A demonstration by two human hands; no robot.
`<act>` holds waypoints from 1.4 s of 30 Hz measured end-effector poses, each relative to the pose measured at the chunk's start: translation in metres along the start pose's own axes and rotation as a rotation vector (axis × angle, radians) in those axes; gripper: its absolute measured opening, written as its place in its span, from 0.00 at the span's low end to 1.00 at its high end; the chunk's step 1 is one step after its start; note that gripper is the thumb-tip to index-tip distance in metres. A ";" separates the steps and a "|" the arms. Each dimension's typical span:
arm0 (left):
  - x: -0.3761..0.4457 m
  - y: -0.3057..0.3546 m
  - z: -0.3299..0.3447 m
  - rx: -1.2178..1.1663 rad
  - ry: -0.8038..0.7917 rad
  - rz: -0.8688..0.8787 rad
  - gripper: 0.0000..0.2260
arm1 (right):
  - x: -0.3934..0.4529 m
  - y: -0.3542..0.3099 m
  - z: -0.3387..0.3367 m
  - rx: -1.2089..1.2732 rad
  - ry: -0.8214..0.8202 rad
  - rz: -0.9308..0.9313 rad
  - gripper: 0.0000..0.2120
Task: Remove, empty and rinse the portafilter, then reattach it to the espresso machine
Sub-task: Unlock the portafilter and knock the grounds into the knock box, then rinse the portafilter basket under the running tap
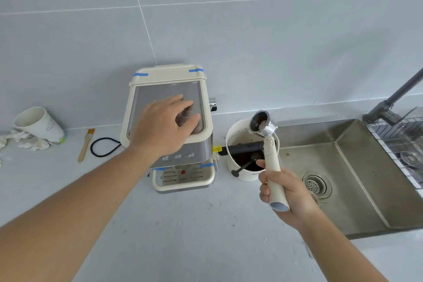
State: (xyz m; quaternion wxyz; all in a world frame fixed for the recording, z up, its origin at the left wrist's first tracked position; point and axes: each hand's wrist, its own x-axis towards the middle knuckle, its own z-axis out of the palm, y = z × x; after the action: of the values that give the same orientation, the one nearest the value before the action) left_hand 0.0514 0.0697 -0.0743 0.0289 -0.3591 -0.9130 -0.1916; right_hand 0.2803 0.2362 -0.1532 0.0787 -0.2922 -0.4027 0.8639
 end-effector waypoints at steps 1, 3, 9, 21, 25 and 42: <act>-0.001 0.001 -0.001 0.006 -0.006 -0.005 0.21 | -0.003 -0.001 0.003 0.010 -0.012 0.010 0.24; -0.002 0.002 -0.003 0.015 -0.020 -0.019 0.22 | -0.009 -0.002 0.008 0.038 -0.039 0.035 0.23; -0.002 0.002 -0.006 0.040 -0.056 0.017 0.23 | -0.029 -0.002 0.021 0.047 -0.048 0.057 0.19; -0.003 0.005 -0.005 0.002 -0.079 -0.006 0.21 | -0.052 -0.018 0.011 0.054 -0.076 -0.011 0.11; -0.012 0.022 -0.003 -0.164 -0.035 -0.031 0.14 | -0.055 -0.029 -0.001 0.126 -0.148 0.010 0.12; -0.035 0.323 0.130 -1.181 -0.375 -0.306 0.08 | -0.080 -0.124 -0.178 0.140 -0.242 0.112 0.13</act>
State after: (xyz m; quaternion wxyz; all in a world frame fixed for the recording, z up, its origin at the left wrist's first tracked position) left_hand 0.3033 0.3112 -0.0947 -0.3617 -0.2074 -0.6842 -0.5984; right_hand 0.4350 0.4048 -0.1154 0.0014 -0.2015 -0.3312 0.9218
